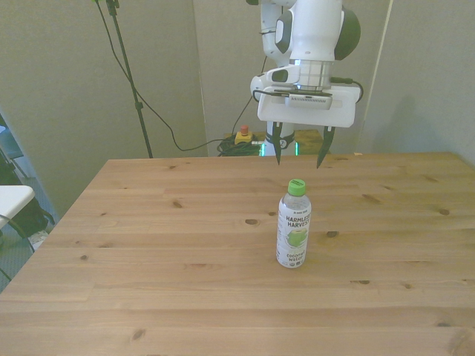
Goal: Stand the water bottle
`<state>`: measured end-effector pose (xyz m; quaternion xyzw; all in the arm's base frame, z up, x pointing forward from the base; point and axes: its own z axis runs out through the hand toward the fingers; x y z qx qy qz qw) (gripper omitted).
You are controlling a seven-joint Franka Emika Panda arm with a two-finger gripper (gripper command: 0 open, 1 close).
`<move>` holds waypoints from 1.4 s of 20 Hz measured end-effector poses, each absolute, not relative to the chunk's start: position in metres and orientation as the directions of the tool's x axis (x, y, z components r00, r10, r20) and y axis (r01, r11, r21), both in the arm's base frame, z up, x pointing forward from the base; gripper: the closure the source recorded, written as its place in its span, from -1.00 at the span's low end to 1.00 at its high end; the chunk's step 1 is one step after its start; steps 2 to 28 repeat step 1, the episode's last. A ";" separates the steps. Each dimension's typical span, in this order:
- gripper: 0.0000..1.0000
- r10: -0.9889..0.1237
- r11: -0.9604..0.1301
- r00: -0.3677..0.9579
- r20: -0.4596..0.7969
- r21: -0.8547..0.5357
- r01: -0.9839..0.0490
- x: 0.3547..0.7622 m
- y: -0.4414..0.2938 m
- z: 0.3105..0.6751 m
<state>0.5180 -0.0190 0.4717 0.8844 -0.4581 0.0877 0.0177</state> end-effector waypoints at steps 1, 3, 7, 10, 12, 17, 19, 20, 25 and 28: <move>-1.00 -0.799 -0.589 0.575 0.174 -0.032 -0.808 0.523 -0.017 0.469; -1.00 -0.799 -0.589 0.575 0.174 -0.032 -0.808 0.523 -0.017 0.469; -1.00 -0.799 -0.589 0.575 0.174 -0.032 -0.808 0.523 -0.017 0.469; -1.00 -0.799 -0.589 0.575 0.174 -0.032 -0.808 0.523 -0.017 0.469; -1.00 -0.799 -0.589 0.575 0.174 -0.032 -0.808 0.523 -0.017 0.469; -1.00 -0.799 -0.589 0.575 0.174 -0.032 -0.808 0.523 -0.017 0.469; -1.00 -0.799 -0.589 0.575 0.174 -0.032 -0.808 0.523 -0.017 0.469; -1.00 -0.799 -0.589 0.575 0.174 -0.032 -0.808 0.523 -0.017 0.469; -1.00 -0.799 -0.589 0.575 0.174 -0.032 -0.808 0.523 -0.017 0.469; -1.00 -0.799 -0.589 0.575 0.174 -0.032 -0.808 0.523 -0.017 0.469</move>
